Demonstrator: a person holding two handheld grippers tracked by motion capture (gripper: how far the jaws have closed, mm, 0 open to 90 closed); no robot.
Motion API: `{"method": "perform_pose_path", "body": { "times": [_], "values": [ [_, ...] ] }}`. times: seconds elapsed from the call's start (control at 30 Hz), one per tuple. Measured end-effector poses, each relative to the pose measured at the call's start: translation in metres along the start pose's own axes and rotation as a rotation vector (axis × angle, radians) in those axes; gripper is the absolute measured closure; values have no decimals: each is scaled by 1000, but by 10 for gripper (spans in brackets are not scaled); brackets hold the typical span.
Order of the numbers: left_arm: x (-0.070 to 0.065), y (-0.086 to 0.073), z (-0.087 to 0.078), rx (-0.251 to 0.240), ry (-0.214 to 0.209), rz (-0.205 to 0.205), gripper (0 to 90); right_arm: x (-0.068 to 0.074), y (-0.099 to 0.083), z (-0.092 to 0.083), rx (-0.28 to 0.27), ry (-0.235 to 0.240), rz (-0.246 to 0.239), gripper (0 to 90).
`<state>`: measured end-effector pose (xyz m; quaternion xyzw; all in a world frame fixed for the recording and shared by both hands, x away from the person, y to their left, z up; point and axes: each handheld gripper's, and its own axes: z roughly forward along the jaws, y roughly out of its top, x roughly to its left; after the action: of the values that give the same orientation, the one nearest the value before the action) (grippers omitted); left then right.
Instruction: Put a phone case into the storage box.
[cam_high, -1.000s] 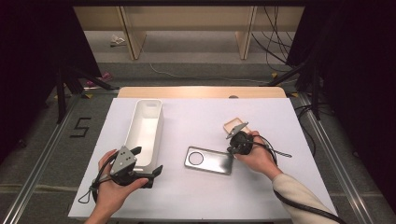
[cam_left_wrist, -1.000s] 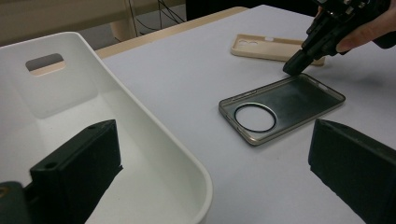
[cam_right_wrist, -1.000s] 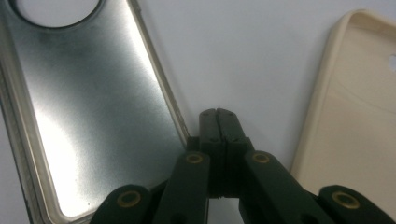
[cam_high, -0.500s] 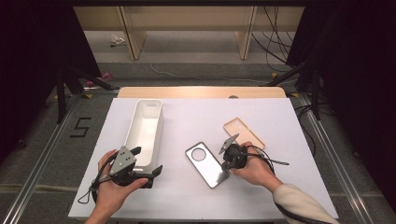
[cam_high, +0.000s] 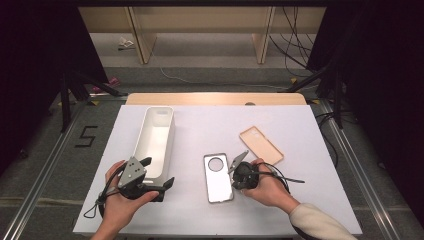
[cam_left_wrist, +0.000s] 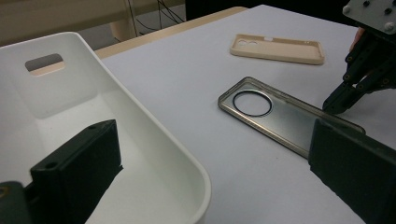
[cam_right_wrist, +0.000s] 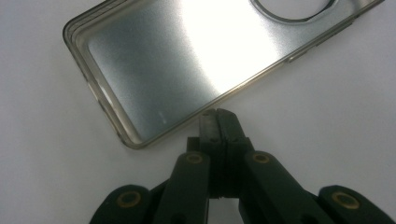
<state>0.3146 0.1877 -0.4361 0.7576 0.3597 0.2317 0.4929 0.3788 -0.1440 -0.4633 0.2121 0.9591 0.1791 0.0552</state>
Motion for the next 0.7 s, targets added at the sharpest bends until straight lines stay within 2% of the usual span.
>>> {"method": "perform_pose_path", "body": {
  "times": [0.07,0.3,0.63,0.67,0.7],
  "values": [
    [0,0,0,0,0,2,17,2,1,0,-1,7,6,900],
    [0,0,0,0,0,-2,17,8,5,2,-2,3,-28,900],
    [-1,0,0,3,-6,-2,20,9,6,1,5,6,-49,900],
    [-1,0,0,3,-6,0,20,9,6,0,9,1,-62,894],
    [-1,0,0,3,-6,-1,20,9,8,-4,-5,-23,-91,842]
  ]
}}
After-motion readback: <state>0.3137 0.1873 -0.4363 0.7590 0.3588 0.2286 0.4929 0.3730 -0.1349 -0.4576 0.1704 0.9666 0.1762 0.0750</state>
